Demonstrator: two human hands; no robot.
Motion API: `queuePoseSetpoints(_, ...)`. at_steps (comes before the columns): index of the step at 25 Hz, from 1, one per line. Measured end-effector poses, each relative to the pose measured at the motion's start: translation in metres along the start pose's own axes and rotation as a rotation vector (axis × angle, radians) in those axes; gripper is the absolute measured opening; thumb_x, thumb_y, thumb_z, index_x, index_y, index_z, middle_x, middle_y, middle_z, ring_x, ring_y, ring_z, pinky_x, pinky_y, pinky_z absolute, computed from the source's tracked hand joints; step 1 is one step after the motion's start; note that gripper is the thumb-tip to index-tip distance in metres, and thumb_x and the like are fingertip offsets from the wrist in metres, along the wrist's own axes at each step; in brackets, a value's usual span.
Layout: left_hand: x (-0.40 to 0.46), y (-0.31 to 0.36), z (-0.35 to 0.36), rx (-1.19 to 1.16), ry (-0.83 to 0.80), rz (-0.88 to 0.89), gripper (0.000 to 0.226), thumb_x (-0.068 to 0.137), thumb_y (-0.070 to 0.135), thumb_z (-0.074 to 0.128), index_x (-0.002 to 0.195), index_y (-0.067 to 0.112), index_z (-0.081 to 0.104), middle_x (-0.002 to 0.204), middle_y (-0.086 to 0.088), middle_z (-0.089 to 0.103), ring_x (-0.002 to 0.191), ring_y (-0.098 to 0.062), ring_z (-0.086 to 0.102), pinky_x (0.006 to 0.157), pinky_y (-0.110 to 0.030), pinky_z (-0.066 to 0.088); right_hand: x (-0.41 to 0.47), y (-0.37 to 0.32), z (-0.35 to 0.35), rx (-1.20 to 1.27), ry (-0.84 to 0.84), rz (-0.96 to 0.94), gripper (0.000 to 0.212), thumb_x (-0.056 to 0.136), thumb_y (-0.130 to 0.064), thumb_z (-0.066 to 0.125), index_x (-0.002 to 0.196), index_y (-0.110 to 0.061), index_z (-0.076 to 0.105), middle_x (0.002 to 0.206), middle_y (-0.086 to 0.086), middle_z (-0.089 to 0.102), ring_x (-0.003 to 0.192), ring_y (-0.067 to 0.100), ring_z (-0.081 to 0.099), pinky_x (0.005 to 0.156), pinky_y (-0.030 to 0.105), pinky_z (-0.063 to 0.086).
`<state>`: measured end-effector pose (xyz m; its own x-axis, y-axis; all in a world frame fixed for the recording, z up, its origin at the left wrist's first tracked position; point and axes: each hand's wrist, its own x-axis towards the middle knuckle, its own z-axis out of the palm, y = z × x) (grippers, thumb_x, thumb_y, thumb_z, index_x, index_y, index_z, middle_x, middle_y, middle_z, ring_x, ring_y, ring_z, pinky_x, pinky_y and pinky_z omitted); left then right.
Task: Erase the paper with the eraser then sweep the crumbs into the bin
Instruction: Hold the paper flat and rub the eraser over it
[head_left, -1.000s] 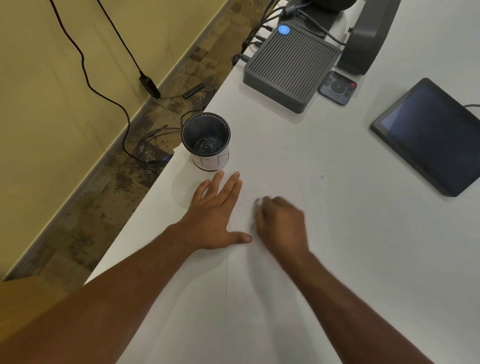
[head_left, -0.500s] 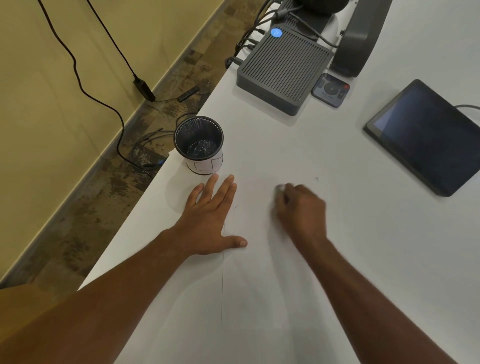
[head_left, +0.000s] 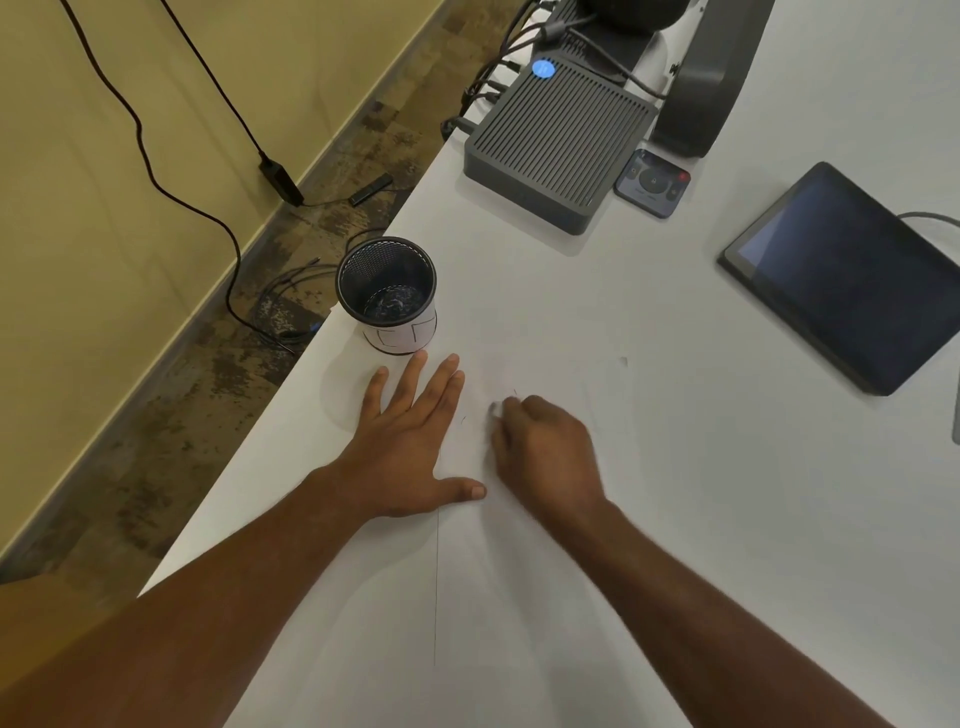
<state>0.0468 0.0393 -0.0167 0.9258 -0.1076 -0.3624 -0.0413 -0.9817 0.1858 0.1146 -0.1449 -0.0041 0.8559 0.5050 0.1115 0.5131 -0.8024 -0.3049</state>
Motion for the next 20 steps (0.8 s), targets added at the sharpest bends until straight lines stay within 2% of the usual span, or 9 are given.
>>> queuePoseSetpoints(4, 0.000, 0.000, 0.001, -0.006, 0.002, 0.004, 0.123, 0.072, 0.097, 0.025, 0.156, 0.018, -0.017, 0.162, 0.002, -0.030, 0.147, -0.026, -0.033, 0.118, -0.059, -0.012, 0.020, 0.024, -0.010, 0.002, 0.132, 0.221, 0.026, 0.089, -0.015, 0.061, 0.063, -0.011, 0.057, 0.056, 0.006, 0.053, 0.048, 0.027, 0.051, 0.051, 0.024, 0.022)
queuePoseSetpoints(6, 0.000, 0.000, 0.001, 0.000, 0.002, -0.001, 0.122, 0.072, 0.096, 0.024, 0.156, 0.018, -0.017, 0.163, 0.001, -0.030, 0.147, -0.026, -0.033, 0.118, -0.060, -0.011, 0.006, -0.001, -0.001, 0.033, 0.030, 0.102, 0.022, 0.086, -0.013, 0.063, 0.066, -0.011, 0.057, 0.058, 0.005, 0.053, 0.047, 0.024, 0.046, 0.052, 0.023, 0.023)
queuePoseSetpoints(8, 0.000, 0.000, 0.000, 0.007, -0.002, -0.004, 0.121, 0.072, 0.096, 0.023, 0.155, 0.018, -0.019, 0.162, 0.002, -0.031, 0.146, -0.025, -0.034, 0.118, -0.059, -0.010, 0.000, -0.003, 0.002, 0.052, 0.013, 0.014, 0.019, 0.085, -0.013, 0.064, 0.067, -0.010, 0.058, 0.058, 0.005, 0.054, 0.046, 0.021, 0.044, 0.053, 0.022, 0.024)
queuePoseSetpoints(11, 0.000, 0.001, -0.001, 0.011, -0.015, -0.007, 0.122, 0.072, 0.097, 0.023, 0.154, 0.019, -0.023, 0.161, 0.002, -0.034, 0.146, -0.025, -0.035, 0.118, -0.059, -0.011, 0.021, 0.024, -0.010, -0.018, 0.145, 0.259, 0.023, 0.086, -0.014, 0.063, 0.064, -0.011, 0.060, 0.055, 0.004, 0.054, 0.047, 0.025, 0.050, 0.050, 0.023, 0.021)
queuePoseSetpoints(13, 0.000, 0.001, 0.000, 0.001, 0.000, -0.002, 0.122, 0.072, 0.097, 0.023, 0.155, 0.019, -0.020, 0.162, 0.002, -0.030, 0.147, -0.026, -0.033, 0.118, -0.060, -0.010, 0.015, 0.002, -0.005, 0.001, 0.061, 0.202, 0.022, 0.084, -0.013, 0.066, 0.064, -0.012, 0.059, 0.056, 0.005, 0.055, 0.047, 0.026, 0.052, 0.049, 0.023, 0.022)
queuePoseSetpoints(15, 0.000, 0.001, 0.000, -0.012, 0.012, -0.001, 0.121, 0.072, 0.097, 0.023, 0.156, 0.020, -0.017, 0.164, 0.001, -0.026, 0.148, -0.025, -0.031, 0.119, -0.060, -0.009, 0.001, -0.020, 0.008, 0.048, 0.021, 0.049, 0.018, 0.084, -0.015, 0.066, 0.067, -0.011, 0.060, 0.058, 0.006, 0.056, 0.048, 0.026, 0.053, 0.049, 0.023, 0.028)
queuePoseSetpoints(17, 0.001, 0.000, 0.000, 0.000, -0.008, -0.003, 0.121, 0.071, 0.097, 0.022, 0.155, 0.020, -0.021, 0.162, 0.002, -0.030, 0.146, -0.025, -0.033, 0.118, -0.059, -0.010, 0.014, 0.000, 0.004, 0.043, 0.046, 0.162, 0.020, 0.085, -0.015, 0.063, 0.066, -0.011, 0.061, 0.057, 0.006, 0.056, 0.047, 0.027, 0.052, 0.050, 0.024, 0.027)
queuePoseSetpoints(18, 0.001, 0.000, 0.000, 0.004, -0.013, -0.004, 0.122, 0.071, 0.097, 0.023, 0.154, 0.020, -0.022, 0.162, 0.003, -0.032, 0.146, -0.025, -0.034, 0.118, -0.059, -0.011, 0.021, 0.012, -0.001, 0.027, 0.131, 0.260, 0.022, 0.085, -0.015, 0.062, 0.064, -0.011, 0.060, 0.056, 0.006, 0.055, 0.046, 0.027, 0.049, 0.050, 0.024, 0.025)
queuePoseSetpoints(20, 0.001, 0.001, 0.000, -0.009, 0.002, -0.004, 0.122, 0.071, 0.097, 0.024, 0.154, 0.020, -0.021, 0.162, 0.003, -0.031, 0.146, -0.025, -0.034, 0.118, -0.059, -0.011, 0.022, 0.009, -0.006, 0.022, 0.152, 0.302, 0.025, 0.086, -0.015, 0.062, 0.062, -0.011, 0.058, 0.055, 0.006, 0.054, 0.046, 0.027, 0.047, 0.049, 0.024, 0.025)
